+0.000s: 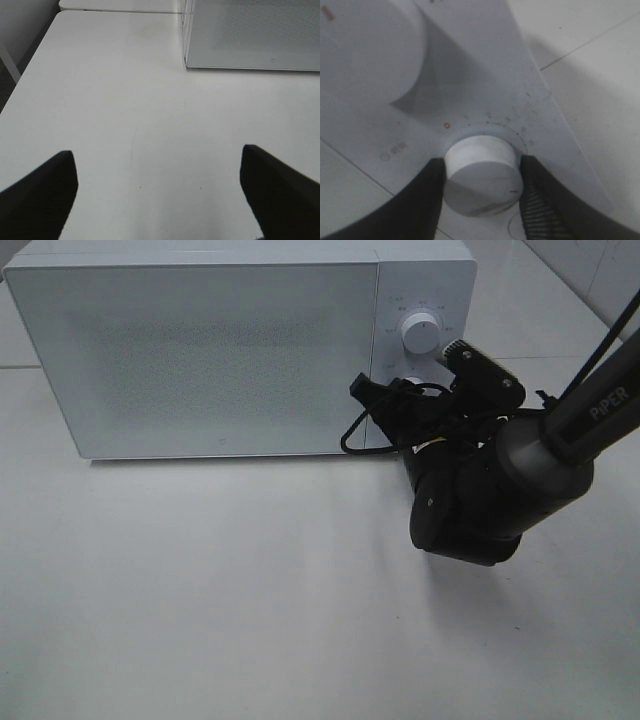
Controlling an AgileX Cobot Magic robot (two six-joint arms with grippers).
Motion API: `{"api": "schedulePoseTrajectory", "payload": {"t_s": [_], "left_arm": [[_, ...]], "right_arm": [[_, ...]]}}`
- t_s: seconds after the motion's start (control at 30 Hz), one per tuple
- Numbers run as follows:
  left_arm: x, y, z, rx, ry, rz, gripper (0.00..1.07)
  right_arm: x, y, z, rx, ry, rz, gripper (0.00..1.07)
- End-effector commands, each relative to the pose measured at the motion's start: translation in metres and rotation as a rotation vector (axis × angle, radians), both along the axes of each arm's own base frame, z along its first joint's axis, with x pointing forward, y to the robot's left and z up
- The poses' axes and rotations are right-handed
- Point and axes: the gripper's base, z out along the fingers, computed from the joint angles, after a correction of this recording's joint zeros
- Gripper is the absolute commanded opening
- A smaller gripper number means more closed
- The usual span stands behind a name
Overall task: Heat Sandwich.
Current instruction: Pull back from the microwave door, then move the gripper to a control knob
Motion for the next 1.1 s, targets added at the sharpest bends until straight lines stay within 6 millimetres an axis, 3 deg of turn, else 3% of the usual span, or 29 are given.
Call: {"api": "schedulePoseTrajectory", "payload": {"t_s": [0.03, 0.27, 0.4, 0.53, 0.93, 1.03, 1.1], "left_arm": [[-0.0022, 0.0000, -0.0001, -0.001, -0.031, 0.003, 0.82], [-0.0022, 0.0000, -0.0001, -0.001, -0.031, 0.003, 0.82], [-0.0022, 0.0000, -0.0001, -0.001, -0.031, 0.003, 0.82], [-0.0022, 0.0000, -0.0001, -0.001, -0.031, 0.003, 0.82], [-0.0022, 0.0000, -0.0001, -0.001, -0.031, 0.003, 0.82], [-0.0022, 0.0000, -0.0001, -0.001, -0.031, 0.003, 0.82], [-0.0022, 0.0000, -0.0001, -0.001, -0.031, 0.003, 0.82]], "right_arm": [[0.0061, 0.0011, 0.0244, 0.284, -0.201, -0.030, 0.00], [0.0056, 0.0028, 0.0244, 0.638, -0.200, -0.039, 0.00], [0.0056, 0.0032, 0.0245, 0.987, -0.193, -0.066, 0.00], [0.0056, 0.0034, 0.0246, 1.112, -0.189, -0.075, 0.00], [0.0056, 0.0032, 0.0245, 1.044, -0.192, -0.071, 0.00], [0.0056, 0.0028, 0.0244, 1.019, -0.194, -0.074, 0.06], [0.0056, 0.0027, 0.0245, 1.012, -0.195, -0.073, 0.16]]}}
